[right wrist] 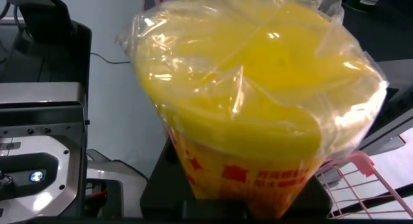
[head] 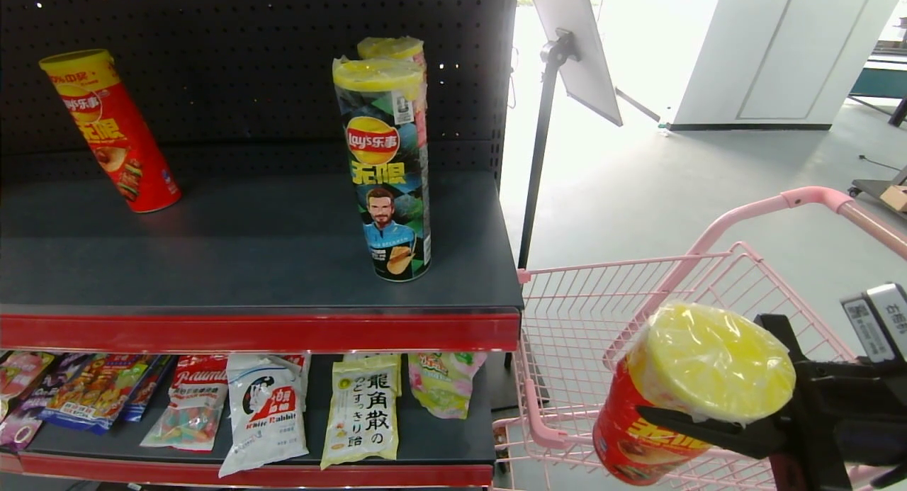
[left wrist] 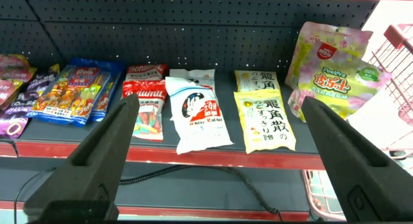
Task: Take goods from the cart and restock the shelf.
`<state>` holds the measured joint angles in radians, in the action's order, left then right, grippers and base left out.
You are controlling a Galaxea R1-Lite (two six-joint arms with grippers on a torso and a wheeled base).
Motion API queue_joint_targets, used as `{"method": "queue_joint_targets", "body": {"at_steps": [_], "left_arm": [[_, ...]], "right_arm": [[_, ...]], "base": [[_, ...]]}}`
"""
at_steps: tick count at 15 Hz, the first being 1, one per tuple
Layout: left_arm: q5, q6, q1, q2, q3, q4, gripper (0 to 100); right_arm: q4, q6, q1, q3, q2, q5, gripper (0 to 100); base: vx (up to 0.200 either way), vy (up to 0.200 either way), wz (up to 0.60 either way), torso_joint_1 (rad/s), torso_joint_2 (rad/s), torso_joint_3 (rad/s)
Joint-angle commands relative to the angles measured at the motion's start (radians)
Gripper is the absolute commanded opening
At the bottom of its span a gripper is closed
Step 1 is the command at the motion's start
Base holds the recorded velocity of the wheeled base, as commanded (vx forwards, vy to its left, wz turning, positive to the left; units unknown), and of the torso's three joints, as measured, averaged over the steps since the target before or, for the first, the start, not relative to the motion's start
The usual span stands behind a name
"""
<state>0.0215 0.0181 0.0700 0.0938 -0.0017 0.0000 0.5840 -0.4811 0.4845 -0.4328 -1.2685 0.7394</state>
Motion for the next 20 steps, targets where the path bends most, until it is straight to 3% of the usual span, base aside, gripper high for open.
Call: {"method": "queue_joint_targets", "body": {"at_steps": [1,20], "left_arm": [[0.0,0.0,0.001,0.0,0.0,0.0,100],[0.0,0.0,0.001,0.0,0.0,0.0,100]], "right_arm": [[0.0,0.002,0.0,-0.009,-0.003,0.0,0],[0.0,0.004,0.006,-0.029,-0.005,0.006,0]], "base": [[0.0,0.0,0.0,0.0,0.0,0.0],[0.0,0.0,0.0,0.179,-0.4,-0.228]]}}
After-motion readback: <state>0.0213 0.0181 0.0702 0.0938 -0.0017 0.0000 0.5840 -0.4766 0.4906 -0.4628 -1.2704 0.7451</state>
